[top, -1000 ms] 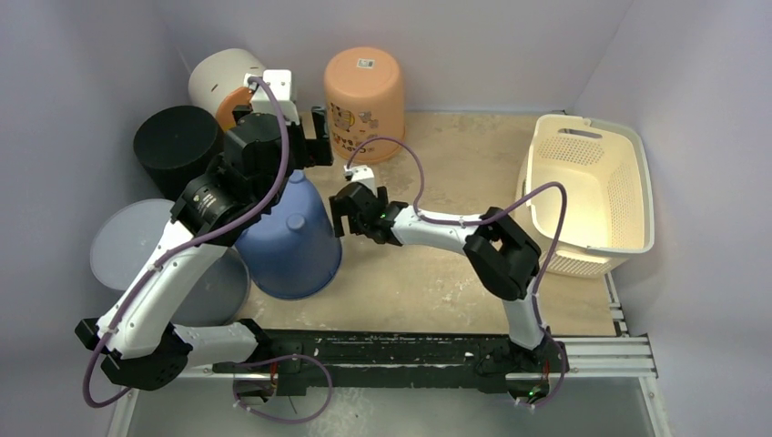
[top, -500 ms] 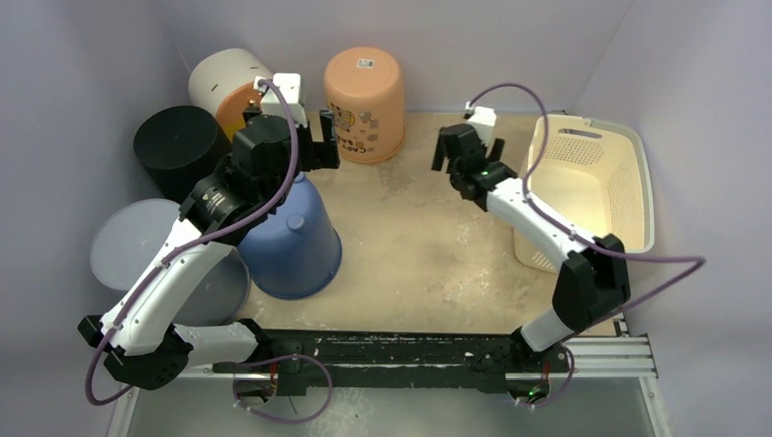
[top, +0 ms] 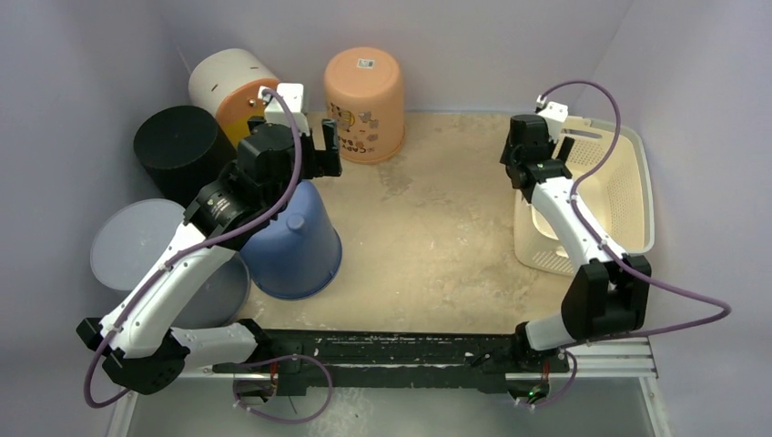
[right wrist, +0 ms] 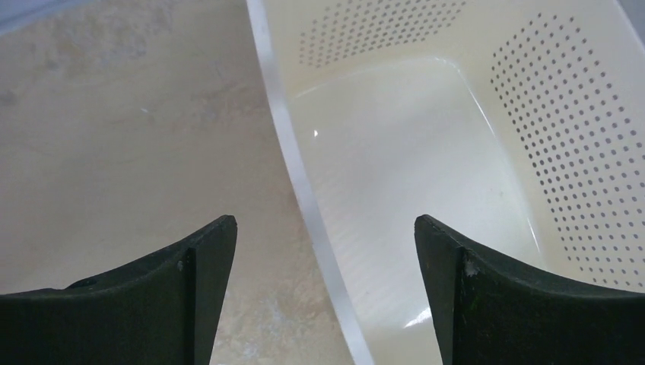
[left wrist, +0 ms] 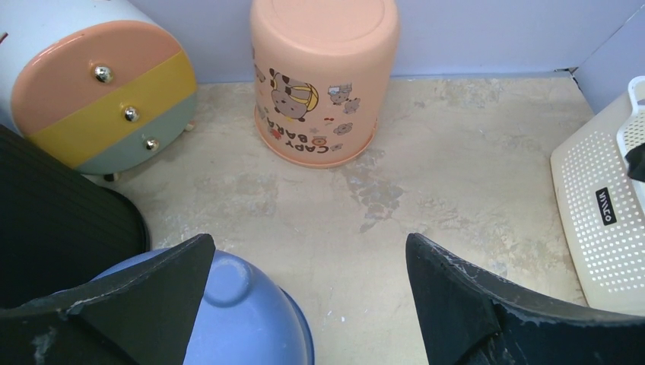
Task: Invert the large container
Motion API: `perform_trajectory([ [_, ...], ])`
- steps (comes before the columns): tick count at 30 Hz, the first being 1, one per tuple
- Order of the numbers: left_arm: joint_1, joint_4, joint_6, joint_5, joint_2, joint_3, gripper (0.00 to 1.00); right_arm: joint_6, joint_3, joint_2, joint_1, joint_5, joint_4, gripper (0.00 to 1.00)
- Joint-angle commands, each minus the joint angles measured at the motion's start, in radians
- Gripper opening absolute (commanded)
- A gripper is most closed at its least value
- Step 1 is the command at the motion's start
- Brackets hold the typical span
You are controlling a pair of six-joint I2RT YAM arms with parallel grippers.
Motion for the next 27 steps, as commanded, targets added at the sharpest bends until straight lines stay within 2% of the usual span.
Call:
perform_trajectory([
  [1,-0.003,0.043,-0.023,0.000,-0.035,-0.009,0.93,-0.043,-0.042,0.054,-0.028,-0.049,0.043,0.87],
  [6,-0.003,0.047,-0.028,-0.008,-0.045,-0.028,0.93,-0.040,-0.060,0.111,-0.044,-0.085,0.071,0.80],
  [11,-0.003,0.041,-0.024,-0.014,-0.045,-0.034,0.93,-0.046,-0.074,0.134,-0.046,-0.103,0.098,0.68],
  [14,-0.001,0.042,-0.025,-0.018,-0.048,-0.040,0.93,-0.050,-0.079,0.146,-0.045,-0.121,0.107,0.49],
  [17,-0.003,0.044,-0.028,-0.020,-0.055,-0.051,0.93,-0.050,-0.079,0.158,-0.046,-0.113,0.107,0.21],
  [18,-0.002,0.044,-0.029,-0.021,-0.057,-0.056,0.93,-0.048,-0.078,0.161,-0.046,-0.110,0.107,0.18],
  [24,-0.002,0.037,-0.032,-0.033,-0.076,-0.070,0.93,-0.035,-0.070,0.189,-0.046,-0.104,0.096,0.19],
  [25,-0.002,0.034,-0.033,-0.034,-0.080,-0.072,0.93,-0.034,-0.068,0.193,-0.045,-0.113,0.095,0.14],
  [26,-0.002,0.032,-0.032,-0.038,-0.083,-0.072,0.93,-0.034,-0.068,0.195,-0.046,-0.124,0.097,0.04],
  [27,-0.003,0.030,-0.031,-0.041,-0.085,-0.071,0.93,-0.035,-0.068,0.193,-0.046,-0.141,0.098,0.00],
])
